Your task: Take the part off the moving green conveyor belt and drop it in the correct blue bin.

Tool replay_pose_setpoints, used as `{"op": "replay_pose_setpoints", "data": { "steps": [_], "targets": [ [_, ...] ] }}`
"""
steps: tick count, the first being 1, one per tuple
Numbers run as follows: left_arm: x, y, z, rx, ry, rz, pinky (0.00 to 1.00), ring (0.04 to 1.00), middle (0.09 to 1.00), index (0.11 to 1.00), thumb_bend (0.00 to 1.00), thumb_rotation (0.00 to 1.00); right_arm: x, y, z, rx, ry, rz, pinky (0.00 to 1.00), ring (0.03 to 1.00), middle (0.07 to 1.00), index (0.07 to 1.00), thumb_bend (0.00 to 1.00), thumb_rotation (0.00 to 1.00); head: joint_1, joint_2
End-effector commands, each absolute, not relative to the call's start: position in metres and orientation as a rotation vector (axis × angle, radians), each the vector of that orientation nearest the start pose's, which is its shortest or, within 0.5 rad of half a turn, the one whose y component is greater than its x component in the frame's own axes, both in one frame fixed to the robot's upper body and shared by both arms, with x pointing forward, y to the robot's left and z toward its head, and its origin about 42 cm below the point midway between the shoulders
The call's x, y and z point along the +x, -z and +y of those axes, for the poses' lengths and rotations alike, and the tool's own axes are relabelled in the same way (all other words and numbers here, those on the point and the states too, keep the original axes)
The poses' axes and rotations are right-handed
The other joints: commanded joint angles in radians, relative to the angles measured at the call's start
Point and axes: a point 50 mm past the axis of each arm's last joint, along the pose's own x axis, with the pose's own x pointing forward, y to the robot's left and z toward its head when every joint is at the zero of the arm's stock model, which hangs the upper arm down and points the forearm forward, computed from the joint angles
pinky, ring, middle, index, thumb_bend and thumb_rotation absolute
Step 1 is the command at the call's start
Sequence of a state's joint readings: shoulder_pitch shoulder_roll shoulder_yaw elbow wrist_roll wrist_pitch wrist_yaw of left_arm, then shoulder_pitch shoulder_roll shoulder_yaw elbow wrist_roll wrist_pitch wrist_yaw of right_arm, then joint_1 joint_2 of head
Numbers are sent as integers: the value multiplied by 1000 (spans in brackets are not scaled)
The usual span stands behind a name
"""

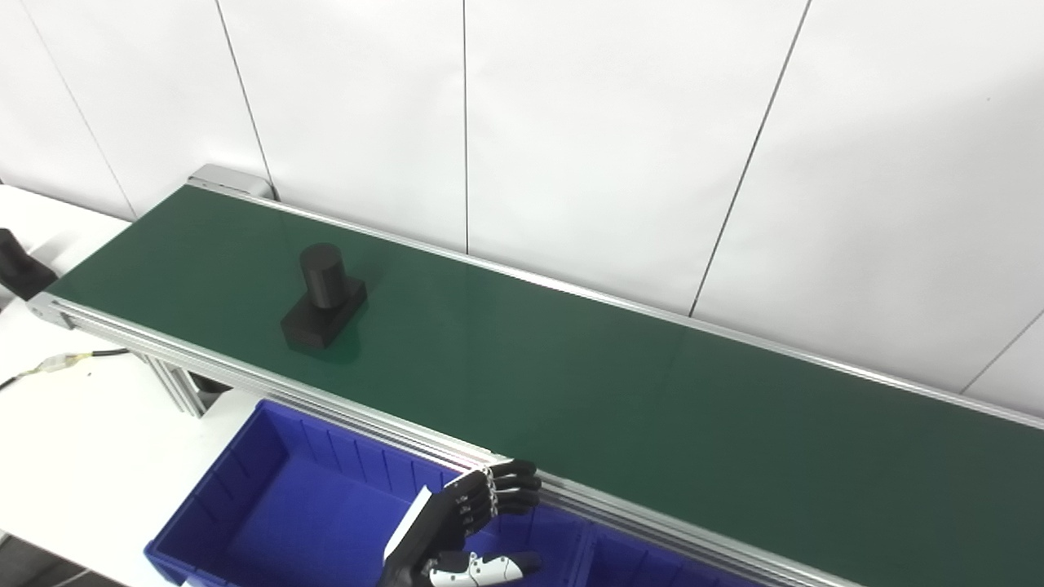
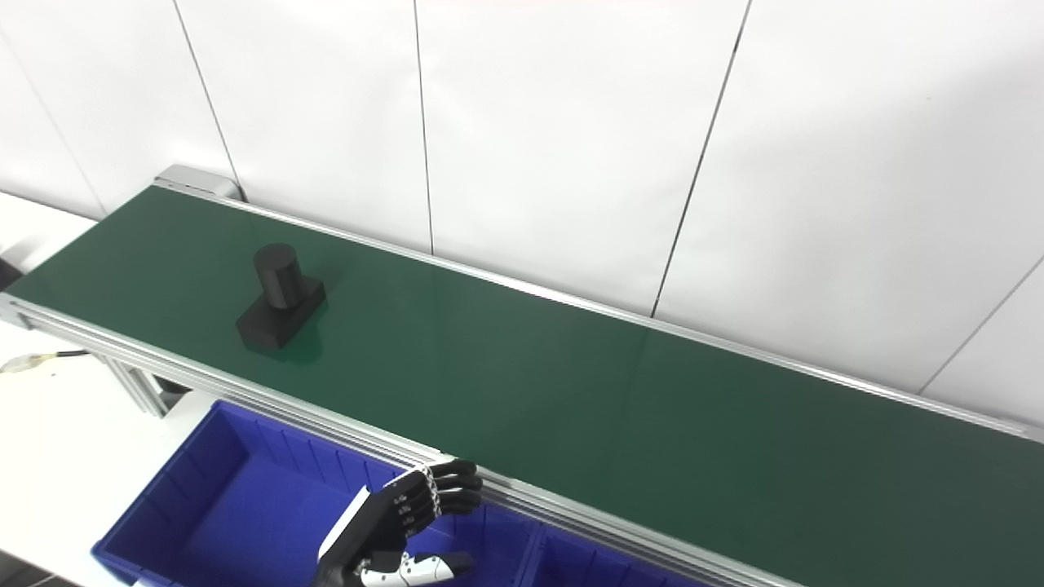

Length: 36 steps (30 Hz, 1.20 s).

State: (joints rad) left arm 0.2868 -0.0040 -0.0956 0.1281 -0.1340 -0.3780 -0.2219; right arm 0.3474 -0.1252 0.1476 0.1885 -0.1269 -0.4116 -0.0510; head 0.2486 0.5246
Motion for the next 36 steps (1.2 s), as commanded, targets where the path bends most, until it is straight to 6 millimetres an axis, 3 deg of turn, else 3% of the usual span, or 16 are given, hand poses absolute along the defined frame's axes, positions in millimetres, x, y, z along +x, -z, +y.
{"op": "replay_pose_setpoints", "data": {
  "steps": [1,14,36],
  "targets": [
    [176,-35,193,-147,191,-43,727,701,741,756,577,0,139,-10,-227,-194,-102,35,647,767,853,895,626,0,-4,1],
    [178,-34,201,-183,211,-41,758,723,750,768,505,0,138,-12,-217,-198,-99,21,625,742,829,866,677,0,-97,26],
    [180,-38,208,-191,241,-14,751,728,760,777,527,0,141,-18,-205,-198,-97,-5,614,729,814,853,723,0,-240,71]
  ]
}}
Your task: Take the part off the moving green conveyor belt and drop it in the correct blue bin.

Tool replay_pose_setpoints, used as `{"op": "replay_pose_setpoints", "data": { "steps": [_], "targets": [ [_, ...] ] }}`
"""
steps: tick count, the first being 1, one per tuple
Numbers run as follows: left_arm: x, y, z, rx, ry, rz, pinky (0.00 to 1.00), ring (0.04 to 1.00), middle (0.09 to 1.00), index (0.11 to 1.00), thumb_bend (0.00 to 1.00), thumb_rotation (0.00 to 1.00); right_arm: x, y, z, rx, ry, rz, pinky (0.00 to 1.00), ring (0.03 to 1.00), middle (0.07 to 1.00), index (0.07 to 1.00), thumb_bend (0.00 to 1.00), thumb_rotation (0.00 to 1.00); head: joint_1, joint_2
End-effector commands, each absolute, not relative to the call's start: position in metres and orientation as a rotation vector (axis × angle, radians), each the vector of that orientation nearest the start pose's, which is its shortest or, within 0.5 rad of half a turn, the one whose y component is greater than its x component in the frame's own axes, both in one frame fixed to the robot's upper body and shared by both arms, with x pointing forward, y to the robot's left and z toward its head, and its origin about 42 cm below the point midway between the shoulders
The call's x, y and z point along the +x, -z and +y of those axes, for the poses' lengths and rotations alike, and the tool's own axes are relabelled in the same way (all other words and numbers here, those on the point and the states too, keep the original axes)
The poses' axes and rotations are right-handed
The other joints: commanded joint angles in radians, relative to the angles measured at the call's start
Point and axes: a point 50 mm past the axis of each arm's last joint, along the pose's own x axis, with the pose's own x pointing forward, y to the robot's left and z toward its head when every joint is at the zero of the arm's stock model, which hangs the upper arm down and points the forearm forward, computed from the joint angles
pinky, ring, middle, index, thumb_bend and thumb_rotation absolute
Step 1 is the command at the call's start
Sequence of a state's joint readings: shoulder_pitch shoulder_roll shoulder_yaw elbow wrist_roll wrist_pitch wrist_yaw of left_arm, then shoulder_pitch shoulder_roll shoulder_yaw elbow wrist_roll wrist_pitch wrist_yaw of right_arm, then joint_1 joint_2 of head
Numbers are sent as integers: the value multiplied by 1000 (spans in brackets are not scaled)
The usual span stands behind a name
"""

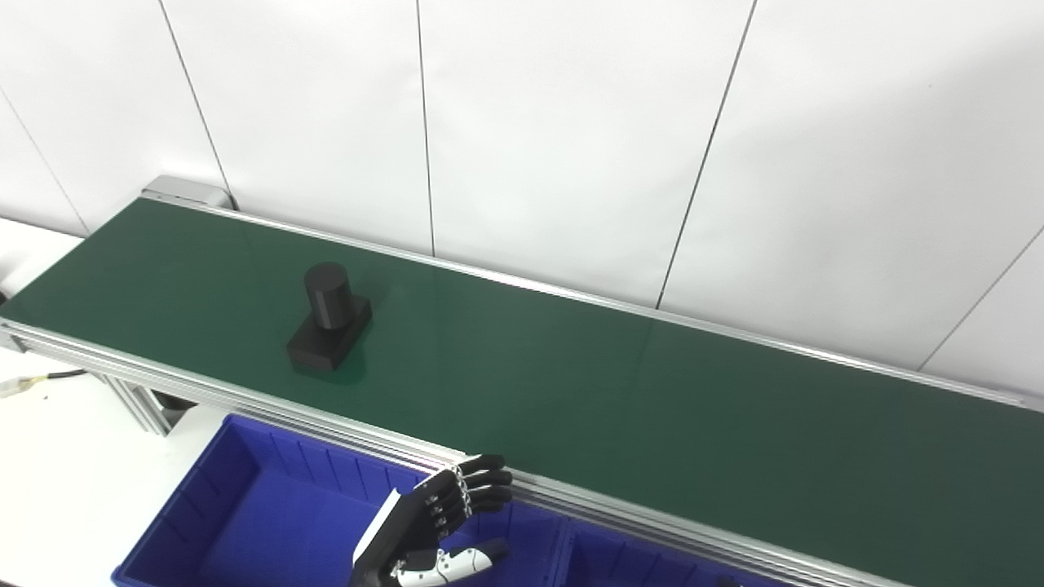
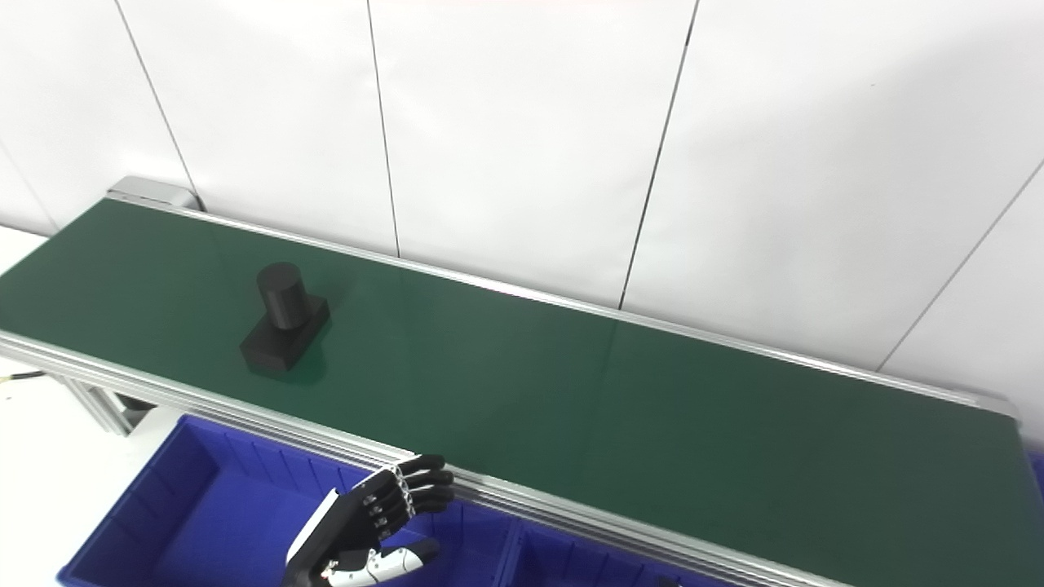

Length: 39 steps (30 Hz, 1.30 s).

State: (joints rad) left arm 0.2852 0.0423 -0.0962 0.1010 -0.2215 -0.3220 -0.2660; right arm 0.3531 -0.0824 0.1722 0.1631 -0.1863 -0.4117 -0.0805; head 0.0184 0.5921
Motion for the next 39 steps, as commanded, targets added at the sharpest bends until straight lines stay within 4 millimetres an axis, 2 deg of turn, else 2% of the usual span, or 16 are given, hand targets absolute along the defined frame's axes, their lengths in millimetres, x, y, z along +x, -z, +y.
{"op": "replay_pose_setpoints", "data": {
  "steps": [1,10,13,19,26,29,35,39],
  "targets": [
    [180,-39,208,-191,243,-15,750,728,760,779,529,0,141,-18,-205,-197,-97,-6,610,723,811,850,727,0,-12,4],
    [179,-41,213,-204,255,-2,751,729,766,785,517,0,149,-20,-204,-247,-137,-6,615,720,813,854,727,0,-72,31],
    [178,-41,213,-202,259,-4,754,731,766,785,522,0,165,-31,-209,-271,-170,-29,639,735,815,862,720,0,-67,34],
    [175,-40,212,-205,249,5,751,725,759,780,534,0,205,-66,-212,-293,-224,-120,669,763,831,877,701,0,-54,43],
    [173,-37,207,-206,246,4,743,720,754,776,547,0,259,-121,-211,-352,-306,-245,734,794,849,895,692,22,-30,32],
    [172,-36,205,-208,248,3,735,718,751,772,556,0,281,-146,-204,-362,-337,-292,708,782,846,898,700,18,-28,30],
    [175,-36,201,-210,238,6,730,713,750,764,552,0,316,-186,-185,-440,-395,-369,699,781,858,908,707,107,-25,25],
    [176,-36,199,-210,237,7,737,721,756,769,547,0,340,-205,-170,-489,-428,-416,675,776,857,912,703,155,-21,27]
  ]
}}
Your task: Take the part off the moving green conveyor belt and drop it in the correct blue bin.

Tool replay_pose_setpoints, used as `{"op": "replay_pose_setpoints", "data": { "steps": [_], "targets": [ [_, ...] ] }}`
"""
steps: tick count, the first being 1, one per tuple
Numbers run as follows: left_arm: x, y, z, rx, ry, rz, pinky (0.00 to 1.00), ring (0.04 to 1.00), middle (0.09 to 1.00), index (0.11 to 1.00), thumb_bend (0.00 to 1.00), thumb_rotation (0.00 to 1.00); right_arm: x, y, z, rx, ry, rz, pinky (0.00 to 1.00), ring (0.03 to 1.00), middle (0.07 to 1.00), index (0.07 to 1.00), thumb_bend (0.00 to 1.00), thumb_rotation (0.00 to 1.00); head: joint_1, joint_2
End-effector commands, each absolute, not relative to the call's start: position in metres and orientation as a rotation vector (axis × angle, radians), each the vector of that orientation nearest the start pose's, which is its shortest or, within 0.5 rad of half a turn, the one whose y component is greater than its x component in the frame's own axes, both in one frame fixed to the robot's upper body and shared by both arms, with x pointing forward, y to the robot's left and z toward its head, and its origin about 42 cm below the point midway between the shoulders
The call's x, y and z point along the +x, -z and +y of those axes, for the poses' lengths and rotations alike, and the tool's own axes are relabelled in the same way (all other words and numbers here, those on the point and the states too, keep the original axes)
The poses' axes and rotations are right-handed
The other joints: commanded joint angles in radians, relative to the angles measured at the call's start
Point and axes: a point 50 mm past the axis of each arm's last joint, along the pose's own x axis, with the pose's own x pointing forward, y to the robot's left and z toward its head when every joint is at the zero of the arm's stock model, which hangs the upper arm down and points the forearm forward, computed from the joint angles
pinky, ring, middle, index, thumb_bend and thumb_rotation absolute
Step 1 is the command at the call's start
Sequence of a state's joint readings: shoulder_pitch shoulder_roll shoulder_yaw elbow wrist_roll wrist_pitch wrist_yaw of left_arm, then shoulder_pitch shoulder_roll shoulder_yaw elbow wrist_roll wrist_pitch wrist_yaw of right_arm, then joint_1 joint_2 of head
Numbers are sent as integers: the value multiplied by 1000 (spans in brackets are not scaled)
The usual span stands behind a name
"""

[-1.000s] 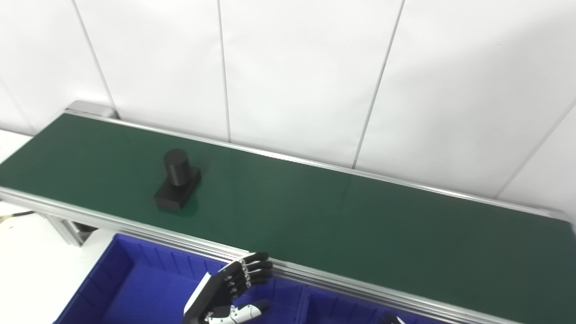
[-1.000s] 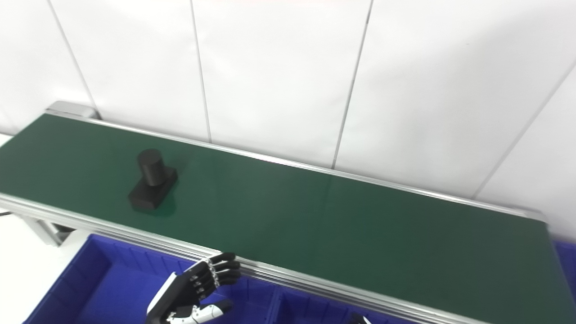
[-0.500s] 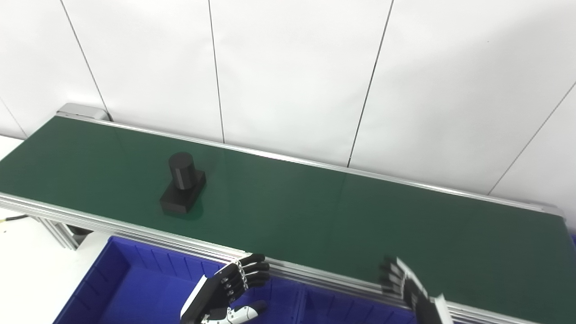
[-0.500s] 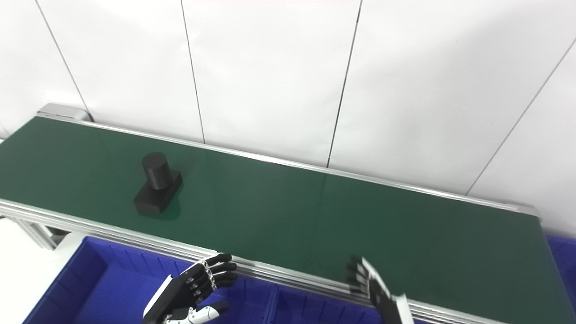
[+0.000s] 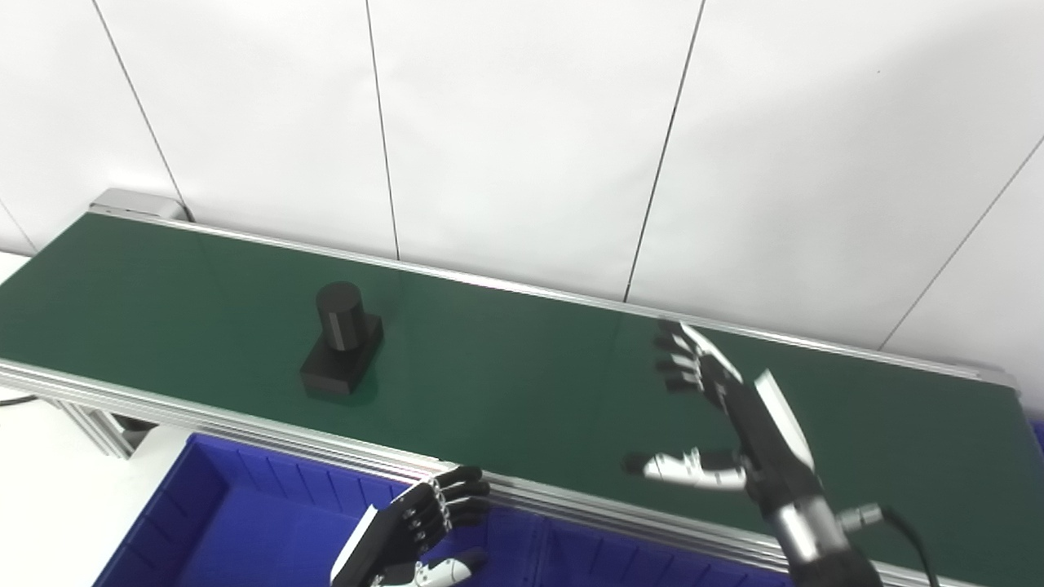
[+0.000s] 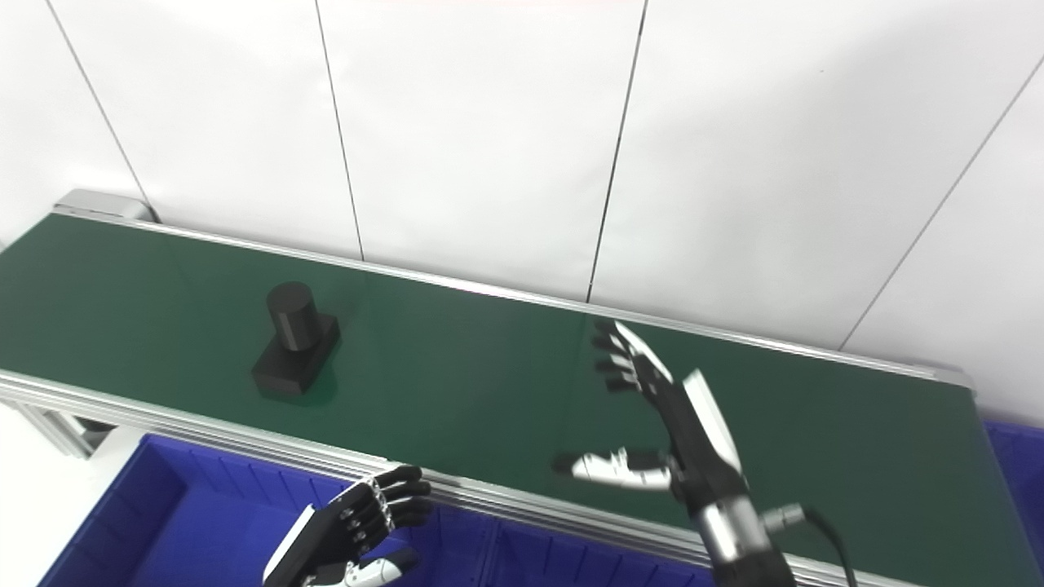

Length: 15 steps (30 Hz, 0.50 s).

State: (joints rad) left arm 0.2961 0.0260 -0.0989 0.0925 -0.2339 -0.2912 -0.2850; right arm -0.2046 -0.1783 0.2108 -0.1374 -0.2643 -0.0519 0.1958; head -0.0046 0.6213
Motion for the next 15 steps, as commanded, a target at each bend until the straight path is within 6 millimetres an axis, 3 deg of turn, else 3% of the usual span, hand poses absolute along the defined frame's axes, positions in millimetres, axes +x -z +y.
{"op": "replay_pose_setpoints", "data": {
  "steps": [1,7,15],
  "targets": [
    [176,-36,199,-211,237,7,739,722,755,767,552,0,346,-209,-167,-498,-432,-424,674,775,858,911,711,167,2,-1],
    [178,-34,200,-202,240,16,733,720,755,768,565,0,380,-234,-133,-490,-479,-454,696,783,854,912,722,178,2,-2],
    [178,-33,199,-208,238,13,729,719,755,766,567,0,423,-247,-89,-487,-546,-408,734,804,854,933,767,276,6,-10]
  ]
}}
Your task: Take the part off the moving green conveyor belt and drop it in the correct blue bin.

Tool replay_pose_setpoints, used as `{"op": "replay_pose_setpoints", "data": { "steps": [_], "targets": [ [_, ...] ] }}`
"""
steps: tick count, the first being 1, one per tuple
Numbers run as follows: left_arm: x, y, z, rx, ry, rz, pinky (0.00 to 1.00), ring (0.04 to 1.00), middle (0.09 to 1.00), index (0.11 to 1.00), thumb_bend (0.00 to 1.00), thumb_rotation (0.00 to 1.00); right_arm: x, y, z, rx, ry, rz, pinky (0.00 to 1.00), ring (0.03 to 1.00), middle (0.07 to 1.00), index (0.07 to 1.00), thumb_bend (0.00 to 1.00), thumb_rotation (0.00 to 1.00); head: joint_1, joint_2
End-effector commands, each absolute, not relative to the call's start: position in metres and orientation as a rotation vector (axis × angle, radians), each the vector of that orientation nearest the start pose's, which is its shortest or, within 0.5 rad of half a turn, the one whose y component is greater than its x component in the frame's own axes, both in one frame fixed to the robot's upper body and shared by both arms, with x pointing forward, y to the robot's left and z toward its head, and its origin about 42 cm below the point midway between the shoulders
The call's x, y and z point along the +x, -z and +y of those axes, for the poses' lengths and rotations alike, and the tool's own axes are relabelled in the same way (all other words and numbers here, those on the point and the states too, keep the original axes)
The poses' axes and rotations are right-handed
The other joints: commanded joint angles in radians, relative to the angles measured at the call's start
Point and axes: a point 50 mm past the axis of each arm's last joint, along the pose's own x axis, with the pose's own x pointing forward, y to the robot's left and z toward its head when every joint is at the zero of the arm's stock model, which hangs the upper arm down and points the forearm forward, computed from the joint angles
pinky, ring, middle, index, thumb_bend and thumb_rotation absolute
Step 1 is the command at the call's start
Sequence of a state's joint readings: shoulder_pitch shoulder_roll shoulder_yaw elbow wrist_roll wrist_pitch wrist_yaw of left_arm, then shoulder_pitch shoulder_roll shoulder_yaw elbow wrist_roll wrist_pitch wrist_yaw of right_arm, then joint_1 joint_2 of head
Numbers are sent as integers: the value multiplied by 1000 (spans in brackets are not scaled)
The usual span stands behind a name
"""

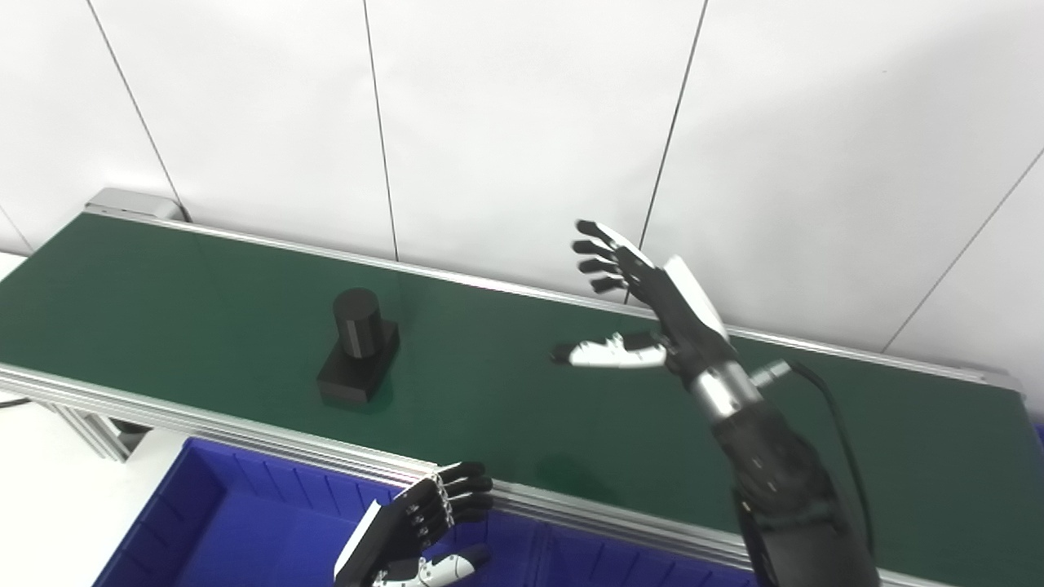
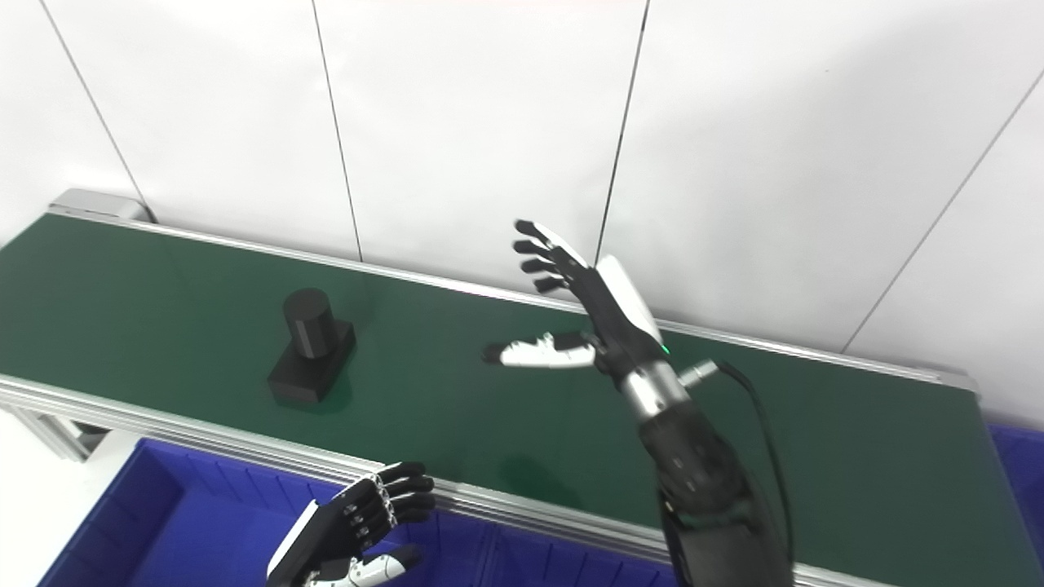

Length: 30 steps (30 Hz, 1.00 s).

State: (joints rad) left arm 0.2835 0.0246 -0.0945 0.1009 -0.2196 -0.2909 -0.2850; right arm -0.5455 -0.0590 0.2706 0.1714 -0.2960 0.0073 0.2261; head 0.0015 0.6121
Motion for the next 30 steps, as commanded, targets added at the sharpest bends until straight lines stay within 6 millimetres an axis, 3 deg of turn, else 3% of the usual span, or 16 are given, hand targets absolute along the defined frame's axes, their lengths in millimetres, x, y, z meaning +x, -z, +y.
{"op": "replay_pose_setpoints", "data": {
  "steps": [1,5,9,12,24,26,27,28,30],
  "targets": [
    [177,-34,199,-209,239,11,729,719,755,765,567,0,429,-248,-82,-487,-551,-398,734,804,854,933,768,277,0,-4],
    [175,-35,198,-211,245,7,732,720,757,766,556,0,441,-253,-58,-495,-573,-373,659,805,870,951,801,319,4,-12],
    [173,-36,199,-212,258,12,748,731,765,770,531,0,444,-261,-35,-494,-599,-381,711,841,903,995,848,365,3,-15],
    [173,-36,199,-209,260,18,743,726,762,769,541,0,448,-260,-20,-512,-608,-378,690,840,919,1000,841,331,3,-18],
    [164,-33,193,-222,287,15,733,712,750,754,559,0,479,-223,21,-573,-630,-242,614,849,950,1000,875,364,2,-3],
    [162,-33,191,-220,287,15,730,710,750,754,562,0,481,-216,25,-583,-642,-222,661,890,969,1000,888,373,12,-3],
    [162,-33,190,-218,287,14,726,708,748,751,562,0,482,-213,26,-593,-647,-217,722,916,980,1000,900,384,12,-3],
    [161,-33,189,-217,287,13,729,710,745,744,563,0,482,-210,27,-603,-649,-214,848,955,994,1000,922,390,17,-3],
    [160,-33,188,-216,289,9,730,711,744,741,562,0,483,-204,29,-624,-659,-201,912,979,998,1000,930,383,21,-3]
  ]
}}
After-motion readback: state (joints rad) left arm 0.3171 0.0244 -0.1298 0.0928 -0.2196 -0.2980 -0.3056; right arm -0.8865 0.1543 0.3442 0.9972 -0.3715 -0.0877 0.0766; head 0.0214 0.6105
